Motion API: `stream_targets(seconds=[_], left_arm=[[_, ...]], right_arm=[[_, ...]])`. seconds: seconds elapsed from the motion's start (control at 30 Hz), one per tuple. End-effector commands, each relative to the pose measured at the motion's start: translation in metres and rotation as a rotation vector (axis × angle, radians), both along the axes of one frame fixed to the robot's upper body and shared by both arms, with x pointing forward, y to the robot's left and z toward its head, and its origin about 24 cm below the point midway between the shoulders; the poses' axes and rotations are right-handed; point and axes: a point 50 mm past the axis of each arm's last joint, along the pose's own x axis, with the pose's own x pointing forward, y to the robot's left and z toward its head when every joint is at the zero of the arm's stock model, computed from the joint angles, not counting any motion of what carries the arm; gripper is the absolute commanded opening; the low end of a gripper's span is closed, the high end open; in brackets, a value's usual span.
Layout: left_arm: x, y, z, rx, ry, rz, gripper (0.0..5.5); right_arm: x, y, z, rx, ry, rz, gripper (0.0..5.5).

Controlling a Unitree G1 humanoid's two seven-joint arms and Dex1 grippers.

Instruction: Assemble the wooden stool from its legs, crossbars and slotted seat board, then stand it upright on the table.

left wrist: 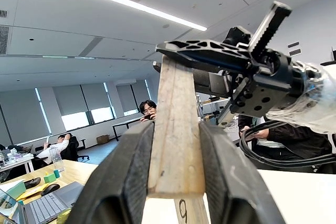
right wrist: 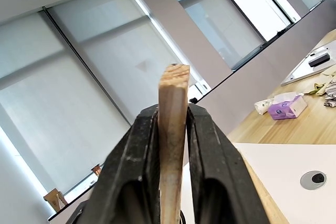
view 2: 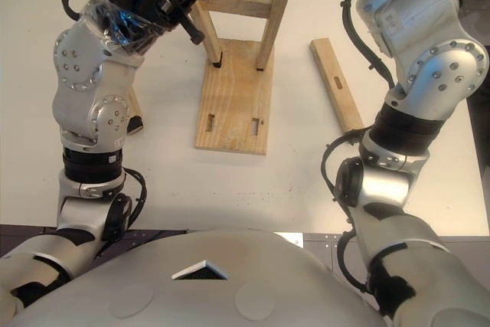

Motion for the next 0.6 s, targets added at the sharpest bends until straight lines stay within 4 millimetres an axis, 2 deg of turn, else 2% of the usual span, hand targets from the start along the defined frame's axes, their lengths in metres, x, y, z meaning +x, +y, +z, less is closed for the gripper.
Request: stream_targets(seconds=[0.03,0.1,0.13,0.23,0.33,0.43,0.5,0.6], left_arm=[[0.006,0.001,-0.016,0.048,0.087,0.046,1.24],[0.005,0.001,-0.020,0.061,0.100,0.045,1.24],[0.003,0.001,-0.023,0.068,0.108,0.046,1.60],[0.003,0.005,-0.031,0.062,0.159,0.071,2.17],[0.002,0.019,-0.038,0.021,0.221,0.127,2.71],[0.001,0.049,-0.030,-0.109,0.260,0.231,2.90],[0.000,0.084,-0.026,-0.220,0.273,0.357,2.90],[-0.004,0.121,-0.033,-0.311,0.314,0.518,2.90]], right_arm=[[-0.001,-0.003,0.001,-0.022,-0.005,0.005,0.53],[0.001,-0.004,-0.002,-0.030,0.005,-0.013,0.50],[0.002,-0.004,-0.005,-0.038,0.011,-0.027,0.50],[0.005,-0.010,-0.010,-0.049,0.020,-0.089,0.38],[0.003,-0.038,-0.012,-0.046,0.004,-0.216,0.38],[-0.011,-0.078,-0.021,-0.095,-0.018,-0.310,0.38],[-0.025,-0.105,-0.037,-0.202,-0.017,-0.355,0.38],[-0.036,-0.127,-0.068,-0.442,0.029,-0.438,0.38]])
